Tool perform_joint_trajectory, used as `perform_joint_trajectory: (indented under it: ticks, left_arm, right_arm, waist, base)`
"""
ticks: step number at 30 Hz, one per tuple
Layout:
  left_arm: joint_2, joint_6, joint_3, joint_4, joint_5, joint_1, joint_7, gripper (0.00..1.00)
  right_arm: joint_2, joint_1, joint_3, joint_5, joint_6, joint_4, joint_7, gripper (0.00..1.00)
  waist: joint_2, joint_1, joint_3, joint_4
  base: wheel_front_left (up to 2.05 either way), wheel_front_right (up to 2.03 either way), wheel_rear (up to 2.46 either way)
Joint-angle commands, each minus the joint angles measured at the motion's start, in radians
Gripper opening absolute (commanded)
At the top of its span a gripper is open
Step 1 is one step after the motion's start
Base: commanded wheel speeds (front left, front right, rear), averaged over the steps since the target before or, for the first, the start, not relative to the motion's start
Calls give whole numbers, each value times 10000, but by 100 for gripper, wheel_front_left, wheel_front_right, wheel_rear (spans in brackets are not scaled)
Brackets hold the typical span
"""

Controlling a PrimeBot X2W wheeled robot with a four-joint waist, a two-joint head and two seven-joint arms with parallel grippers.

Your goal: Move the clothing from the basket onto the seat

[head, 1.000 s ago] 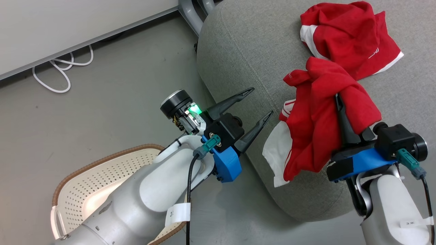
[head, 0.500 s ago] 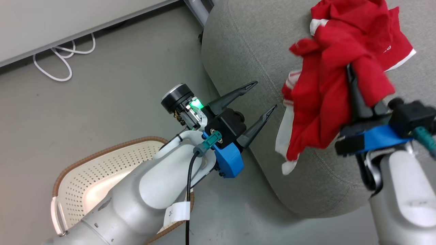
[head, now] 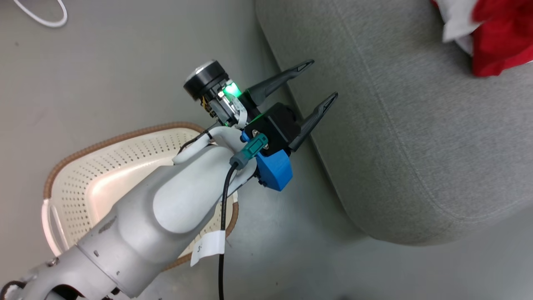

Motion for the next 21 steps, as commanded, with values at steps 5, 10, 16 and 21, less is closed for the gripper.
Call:
perform_joint_trajectory:
  ticks: [5, 10, 16, 21]
  left_arm:
    - [305, 60, -77, -466, 204, -544, 259, 100]
    - [530, 60, -118, -832, 356, -883, 461, 100]
    - [754, 94, -140, -1217, 435, -1077, 627, 100]
    - [913, 144, -157, -1392, 411, -1067, 718, 100]
  right_arm:
    - [-1061, -1101, -1211, 98, 1, 452, -8, 0]
    - [-1649, -1336, -1762, 17, 1, 1609, -6, 0]
    - [-1623, -1195, -2039, -158, -1, 3023, -8, 0]
    - [-1341, -854, -2308, -270, 1, 3904, -6, 0]
  waist:
    - [0, -1, 1418, 407]
    - [0, -1, 2050, 592]
    - [0, -1, 2467, 670]
    - [0, -1, 2630, 687]
  base:
    - [0, 0, 0]
    - [0, 0, 0]
    - [0, 0, 0]
    - [0, 0, 0]
